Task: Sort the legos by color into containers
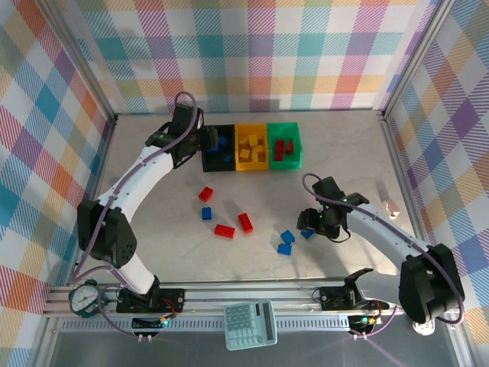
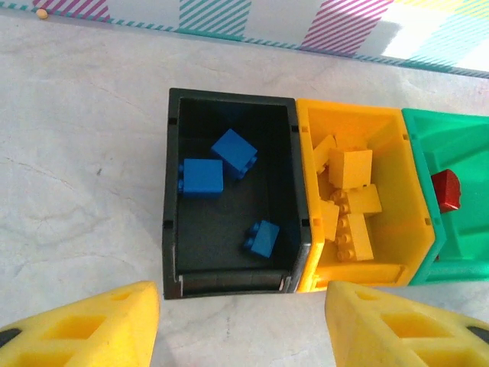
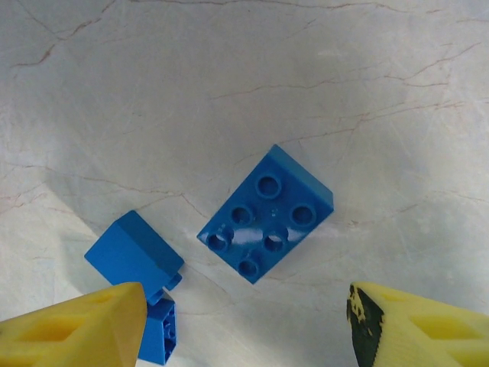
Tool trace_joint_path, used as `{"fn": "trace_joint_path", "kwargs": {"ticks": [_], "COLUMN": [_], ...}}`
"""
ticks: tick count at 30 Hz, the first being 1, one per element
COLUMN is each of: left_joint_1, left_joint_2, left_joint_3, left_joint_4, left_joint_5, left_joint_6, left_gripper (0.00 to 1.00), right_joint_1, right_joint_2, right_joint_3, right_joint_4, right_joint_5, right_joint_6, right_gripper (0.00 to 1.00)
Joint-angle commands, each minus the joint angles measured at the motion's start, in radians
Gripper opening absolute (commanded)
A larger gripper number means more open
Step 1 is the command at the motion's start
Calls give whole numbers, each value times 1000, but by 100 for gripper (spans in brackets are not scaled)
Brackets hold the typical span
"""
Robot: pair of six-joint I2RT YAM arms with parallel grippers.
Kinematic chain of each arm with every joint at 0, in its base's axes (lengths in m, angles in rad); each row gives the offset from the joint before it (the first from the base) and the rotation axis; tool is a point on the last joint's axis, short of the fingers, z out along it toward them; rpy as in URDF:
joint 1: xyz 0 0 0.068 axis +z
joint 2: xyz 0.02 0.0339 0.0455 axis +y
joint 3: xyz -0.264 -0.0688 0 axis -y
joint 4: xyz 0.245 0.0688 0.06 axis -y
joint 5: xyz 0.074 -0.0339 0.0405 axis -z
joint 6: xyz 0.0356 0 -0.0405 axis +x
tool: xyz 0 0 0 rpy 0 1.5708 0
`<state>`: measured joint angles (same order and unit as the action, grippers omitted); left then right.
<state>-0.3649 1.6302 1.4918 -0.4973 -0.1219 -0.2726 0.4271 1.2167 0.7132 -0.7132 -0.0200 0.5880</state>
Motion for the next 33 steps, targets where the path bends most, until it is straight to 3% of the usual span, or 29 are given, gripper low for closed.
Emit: {"fn": "trace_joint_path", "kwargs": {"ticks": [1, 9, 19, 25, 33], "left_joint_1": [5, -11, -113, -150, -155], "left_joint_2": [-84, -201, -197, -200, -237], "left_joint_3": [-43, -249, -317, -314, -302], "left_joint_4": [-23, 49, 70, 60, 11], "left_joint_5": [-12, 95, 91, 70, 40], "left_joint_6": [-16, -182, -260, -269, -250], "left_gripper": [59, 59, 58, 58, 58], "right_joint_1": [9, 9, 9, 9, 9], "right_joint_2": [24, 114, 218, 265, 246], "right_joint_3": [-14, -33, 20, 45, 83], "right_joint_4": [45, 118, 153, 150, 113], "right_joint_5": [-7, -6, 13, 25, 34], "right_joint_6": [21, 6, -52, -93, -131], "right_gripper": [70, 68, 64, 54, 30]}}
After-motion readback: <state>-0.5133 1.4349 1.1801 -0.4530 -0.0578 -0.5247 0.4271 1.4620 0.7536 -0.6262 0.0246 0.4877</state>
